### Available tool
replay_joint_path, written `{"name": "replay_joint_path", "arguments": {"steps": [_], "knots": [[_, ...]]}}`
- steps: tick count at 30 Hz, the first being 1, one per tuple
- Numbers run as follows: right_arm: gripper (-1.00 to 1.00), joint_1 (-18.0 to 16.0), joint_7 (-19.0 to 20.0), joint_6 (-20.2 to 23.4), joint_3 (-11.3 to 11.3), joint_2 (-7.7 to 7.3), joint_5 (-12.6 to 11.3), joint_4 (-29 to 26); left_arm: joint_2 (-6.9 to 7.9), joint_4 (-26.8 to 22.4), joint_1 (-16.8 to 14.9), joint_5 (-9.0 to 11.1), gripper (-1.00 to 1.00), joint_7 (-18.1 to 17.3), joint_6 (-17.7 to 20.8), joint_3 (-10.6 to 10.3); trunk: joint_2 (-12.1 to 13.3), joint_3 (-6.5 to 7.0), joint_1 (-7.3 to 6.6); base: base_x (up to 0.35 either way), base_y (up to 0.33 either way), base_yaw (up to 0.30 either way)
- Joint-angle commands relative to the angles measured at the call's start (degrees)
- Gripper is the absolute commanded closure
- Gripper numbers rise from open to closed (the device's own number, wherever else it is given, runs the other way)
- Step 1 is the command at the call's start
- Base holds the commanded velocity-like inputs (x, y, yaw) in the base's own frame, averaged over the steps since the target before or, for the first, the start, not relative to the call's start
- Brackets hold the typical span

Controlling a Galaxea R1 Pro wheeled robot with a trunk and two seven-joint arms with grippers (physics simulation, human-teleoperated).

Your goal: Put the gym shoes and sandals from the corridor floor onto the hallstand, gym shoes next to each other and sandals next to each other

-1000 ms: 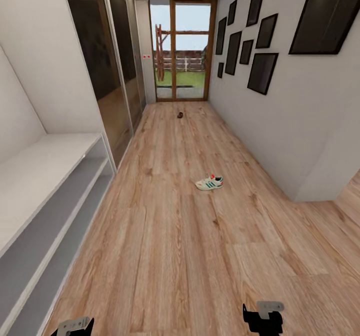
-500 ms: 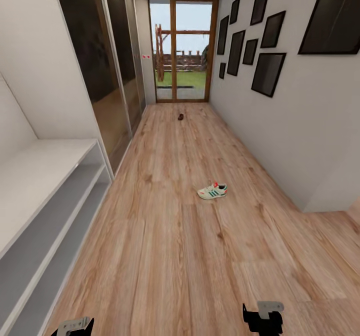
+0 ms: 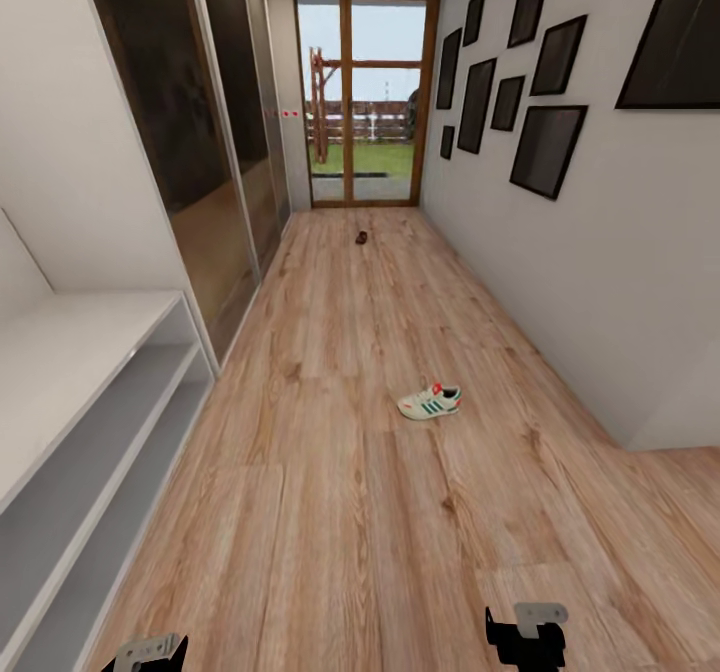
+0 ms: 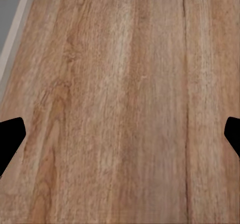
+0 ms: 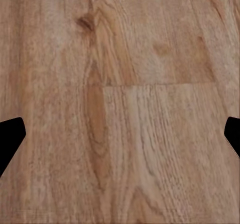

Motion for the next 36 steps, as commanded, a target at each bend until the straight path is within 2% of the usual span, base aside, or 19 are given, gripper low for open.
{"name": "replay_joint_path", "arguments": {"steps": [1,9,19,26,36], "knots": [[-1.00,0.0,-0.4,-0.1,0.1,0.00,0.4,0.1,0.00,0.1,0.0,0.5,-1.00,-0.6,-0.1,0.3,0.0,-0.05,0.03,0.336,0.000,0.000],[-1.00,0.0,-0.4,-0.1,0.1,0.00,0.4,0.1,0.04,0.0,0.0,0.3,-1.00,-0.7,-0.1,0.3,0.0,-0.05,0.03,0.336,0.028,0.000],[-1.00,0.0,-0.5,-0.1,0.1,0.00,0.4,0.1,0.29,-1.8,-0.8,0.3,-1.00,-1.1,0.0,0.2,0.0,-0.05,0.03,0.313,0.145,0.000],[-1.00,0.0,-0.5,-0.1,0.1,0.00,0.4,0.1,-0.06,-4.2,-1.1,0.2,-1.00,-1.4,-0.1,0.1,0.0,-0.05,0.03,0.310,0.136,0.000],[-1.00,0.0,-0.4,-0.1,0.2,0.00,0.4,0.0,-0.17,-4.7,-1.2,0.2,-1.00,-1.5,-0.1,0.1,0.0,-0.05,0.03,0.306,0.152,0.000]]}}
